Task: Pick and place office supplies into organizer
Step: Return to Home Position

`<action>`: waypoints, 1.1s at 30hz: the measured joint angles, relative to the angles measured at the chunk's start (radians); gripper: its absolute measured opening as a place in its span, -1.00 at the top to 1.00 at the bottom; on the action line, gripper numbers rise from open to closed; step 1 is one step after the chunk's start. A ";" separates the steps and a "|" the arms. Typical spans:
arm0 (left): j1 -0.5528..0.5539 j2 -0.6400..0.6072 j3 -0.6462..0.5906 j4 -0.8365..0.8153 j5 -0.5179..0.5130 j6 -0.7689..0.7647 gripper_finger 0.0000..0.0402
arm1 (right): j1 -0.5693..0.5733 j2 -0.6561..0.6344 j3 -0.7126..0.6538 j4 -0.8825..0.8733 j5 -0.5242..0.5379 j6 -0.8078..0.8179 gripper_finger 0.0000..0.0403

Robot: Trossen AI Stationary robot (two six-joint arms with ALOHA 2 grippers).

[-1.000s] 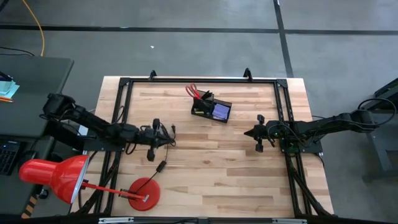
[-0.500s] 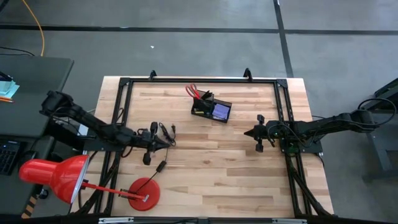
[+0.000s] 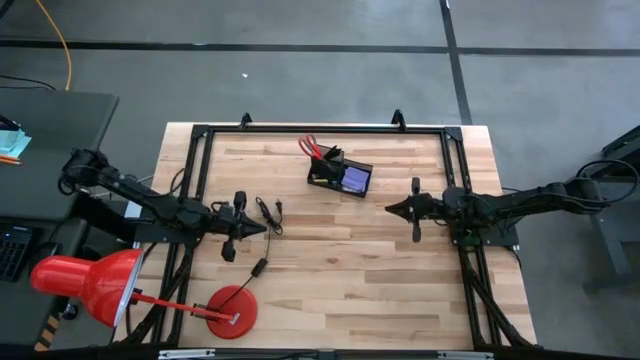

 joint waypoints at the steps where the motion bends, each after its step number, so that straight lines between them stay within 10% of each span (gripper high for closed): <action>1: 0.000 -0.021 0.000 -0.018 0.000 0.001 1.00 | 0.000 -0.014 0.000 -0.002 -0.012 0.013 1.00; 23: 0.000 -0.434 0.000 -0.417 -0.033 0.001 1.00 | -0.071 -0.623 0.000 -0.435 -0.187 0.114 1.00; 33: 0.000 -0.558 0.000 -0.545 -0.042 0.000 1.00 | -0.072 -0.642 0.092 -0.626 -0.214 0.119 1.00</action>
